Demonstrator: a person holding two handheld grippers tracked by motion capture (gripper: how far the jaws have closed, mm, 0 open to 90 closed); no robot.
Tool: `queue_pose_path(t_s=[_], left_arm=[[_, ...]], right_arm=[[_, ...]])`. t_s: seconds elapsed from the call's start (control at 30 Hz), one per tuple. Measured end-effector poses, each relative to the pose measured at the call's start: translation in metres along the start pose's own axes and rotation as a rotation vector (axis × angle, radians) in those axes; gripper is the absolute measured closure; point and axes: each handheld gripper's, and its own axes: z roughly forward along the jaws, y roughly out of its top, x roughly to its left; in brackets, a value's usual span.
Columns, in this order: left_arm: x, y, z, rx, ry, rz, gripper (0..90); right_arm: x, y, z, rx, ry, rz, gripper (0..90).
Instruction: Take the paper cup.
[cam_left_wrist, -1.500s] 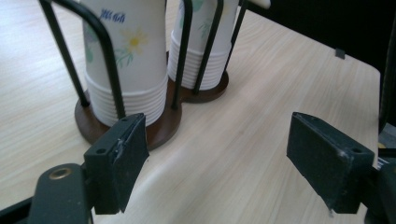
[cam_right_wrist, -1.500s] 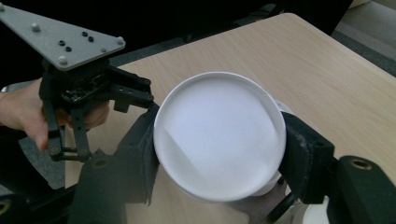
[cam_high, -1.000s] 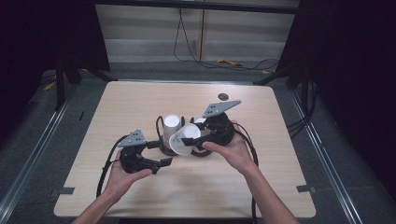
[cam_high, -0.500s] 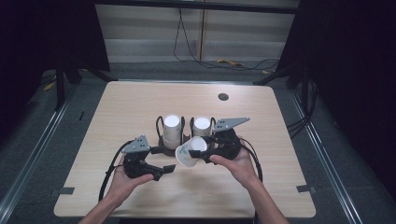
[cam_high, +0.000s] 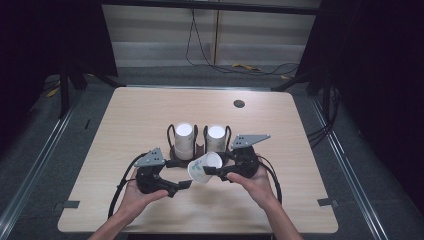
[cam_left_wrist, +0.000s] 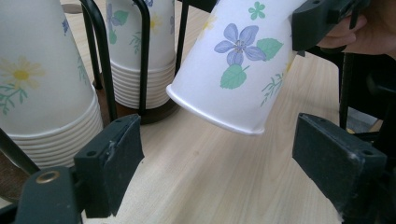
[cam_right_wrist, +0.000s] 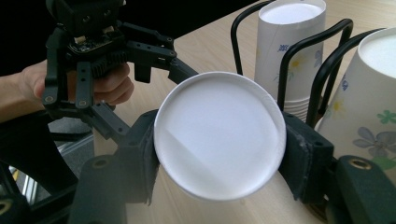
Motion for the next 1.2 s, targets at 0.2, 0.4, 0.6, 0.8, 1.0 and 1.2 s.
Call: queue_pose_path(t_s=[0.2, 0.4, 0.6, 0.8, 1.0, 1.2], left_arm=[[-0.002, 0.001, 0.005, -0.008, -0.006, 0.01, 16.3], [-0.005, -0.002, 0.009, 0.008, -0.019, 0.027, 16.3], [-0.007, -0.003, 0.009, 0.011, -0.025, 0.045, 16.3], [-0.007, -0.004, 0.012, 0.014, -0.037, 0.056, 16.2], [-0.006, -0.005, 0.01, -0.001, -0.047, 0.044, 16.2], [-0.006, -0.006, 0.011, 0.004, -0.051, 0.054, 16.0]], right_arm=[[0.001, -0.002, 0.001, 0.002, 0.011, -0.002, 37.4], [0.002, -0.01, 0.005, 0.0, 0.04, 0.013, 37.5], [0.001, -0.015, 0.0, -0.023, 0.047, 0.027, 37.6], [0.002, -0.017, 0.005, -0.013, 0.072, 0.034, 37.6], [0.002, -0.018, 0.007, -0.019, 0.092, 0.043, 37.6], [0.002, -0.019, 0.009, -0.032, 0.123, 0.056, 37.6]])
